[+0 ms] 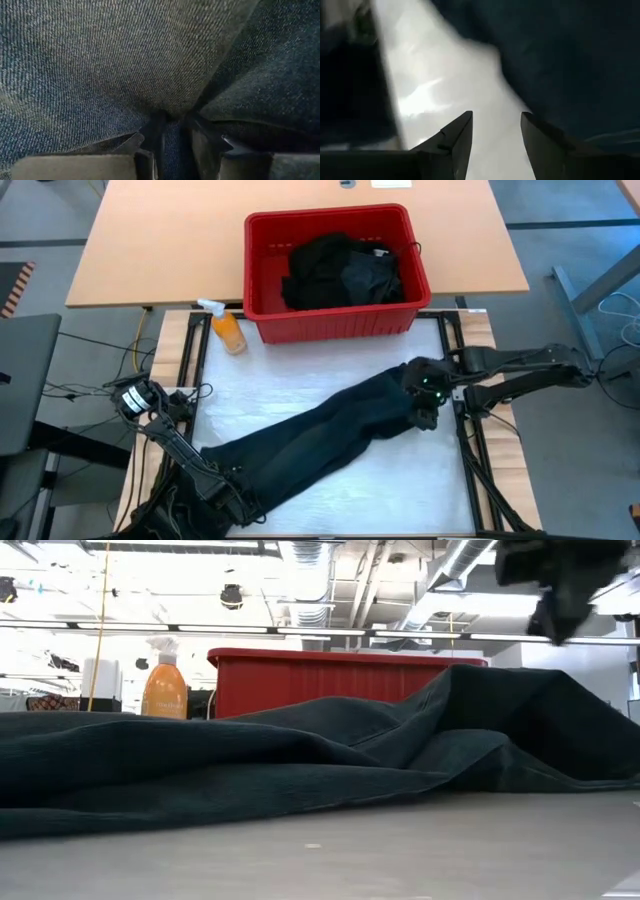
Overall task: Fold Laundry from Bin
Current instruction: Fold the dark blue pants
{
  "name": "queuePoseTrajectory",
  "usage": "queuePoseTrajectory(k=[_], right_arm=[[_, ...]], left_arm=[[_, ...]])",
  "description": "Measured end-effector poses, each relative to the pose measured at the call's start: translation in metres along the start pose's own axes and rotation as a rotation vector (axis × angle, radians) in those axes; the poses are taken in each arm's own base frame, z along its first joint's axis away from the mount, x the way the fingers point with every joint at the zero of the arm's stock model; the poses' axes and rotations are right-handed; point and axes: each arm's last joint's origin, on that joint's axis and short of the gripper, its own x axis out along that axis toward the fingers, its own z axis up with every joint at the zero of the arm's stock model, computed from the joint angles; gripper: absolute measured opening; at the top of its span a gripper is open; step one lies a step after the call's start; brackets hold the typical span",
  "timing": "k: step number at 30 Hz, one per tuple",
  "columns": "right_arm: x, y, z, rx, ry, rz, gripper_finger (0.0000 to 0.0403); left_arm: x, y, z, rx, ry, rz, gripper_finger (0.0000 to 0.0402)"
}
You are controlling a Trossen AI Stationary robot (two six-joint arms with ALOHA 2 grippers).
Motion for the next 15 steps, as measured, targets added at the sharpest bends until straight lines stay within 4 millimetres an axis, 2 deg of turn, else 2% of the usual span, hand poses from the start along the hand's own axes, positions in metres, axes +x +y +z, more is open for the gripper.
queuePoseTrajectory(k=[3, 5, 10, 15], right_arm=[[-0.007, -0.014, 0.008, 0.132, -0.174, -0.302, 0.0193], [-0.003, -0.028, 0.012, 0.221, -0.207, -0.425, 0.0193], [0.036, -0.068, 0.008, 0.347, -0.066, -0.513, 0.0177], [0.075, -0.097, 0.004, 0.374, -0.015, -0.502, 0.0135]], left_arm=[[0.000, 0.000, -0.001, -0.008, 0.023, -0.008, 0.0070], [0.000, 0.000, -0.001, -0.012, 0.029, -0.010, 0.0070], [0.000, -0.001, -0.002, -0.024, 0.025, -0.016, 0.0070], [0.000, -0.002, -0.002, -0.024, 0.025, -0.018, 0.0070]])
